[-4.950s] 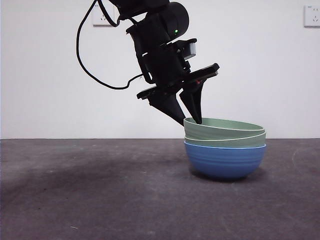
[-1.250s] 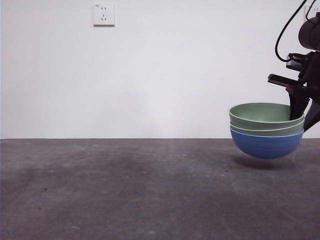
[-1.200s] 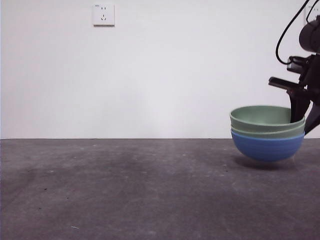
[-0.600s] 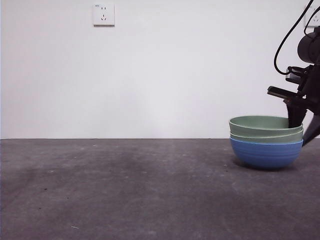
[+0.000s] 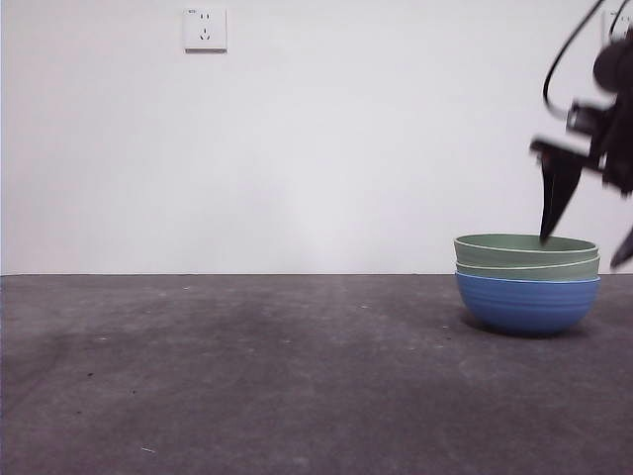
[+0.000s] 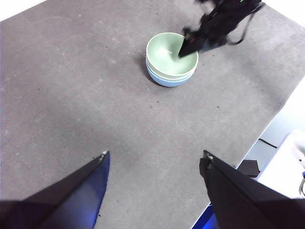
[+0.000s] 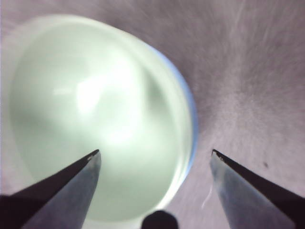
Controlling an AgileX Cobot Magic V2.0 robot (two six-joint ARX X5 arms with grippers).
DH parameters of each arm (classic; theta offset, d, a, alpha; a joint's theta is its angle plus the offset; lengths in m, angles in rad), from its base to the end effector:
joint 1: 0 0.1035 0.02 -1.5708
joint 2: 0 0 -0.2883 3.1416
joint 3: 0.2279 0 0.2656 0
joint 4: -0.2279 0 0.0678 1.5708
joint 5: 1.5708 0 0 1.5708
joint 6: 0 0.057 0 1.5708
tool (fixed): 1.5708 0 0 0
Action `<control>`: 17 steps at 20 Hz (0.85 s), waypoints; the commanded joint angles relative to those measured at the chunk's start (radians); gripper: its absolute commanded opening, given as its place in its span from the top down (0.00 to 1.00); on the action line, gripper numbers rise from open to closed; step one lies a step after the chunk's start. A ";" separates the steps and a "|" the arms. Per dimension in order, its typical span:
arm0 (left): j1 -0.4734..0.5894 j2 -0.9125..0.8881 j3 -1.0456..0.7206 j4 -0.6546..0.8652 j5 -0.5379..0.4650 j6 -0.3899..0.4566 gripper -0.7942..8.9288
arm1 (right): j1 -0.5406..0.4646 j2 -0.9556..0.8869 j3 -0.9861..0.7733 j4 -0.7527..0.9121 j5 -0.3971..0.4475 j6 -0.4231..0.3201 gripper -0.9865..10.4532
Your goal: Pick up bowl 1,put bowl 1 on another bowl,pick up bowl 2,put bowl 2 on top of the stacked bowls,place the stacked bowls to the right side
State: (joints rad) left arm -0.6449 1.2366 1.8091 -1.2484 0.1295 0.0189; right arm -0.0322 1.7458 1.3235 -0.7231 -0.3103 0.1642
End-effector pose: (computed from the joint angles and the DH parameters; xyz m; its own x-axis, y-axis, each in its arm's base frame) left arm 0.1613 -0.1306 0.4887 0.5406 -0.5682 -0.6204 0.6859 0.7247 -0.0660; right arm 0.3815 0.0051 0.2249 0.4026 0.2925 -0.8674 0.0548 0.9382 0.3418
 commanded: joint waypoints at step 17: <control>-0.002 0.000 -0.002 -0.085 0.002 0.087 0.60 | 0.228 -0.813 -0.004 -0.644 0.002 -0.111 0.75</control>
State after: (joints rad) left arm -0.6453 1.2366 1.8091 -1.3323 0.1299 0.0944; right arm 0.1944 0.9291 1.3239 -1.3540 -0.3111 0.0624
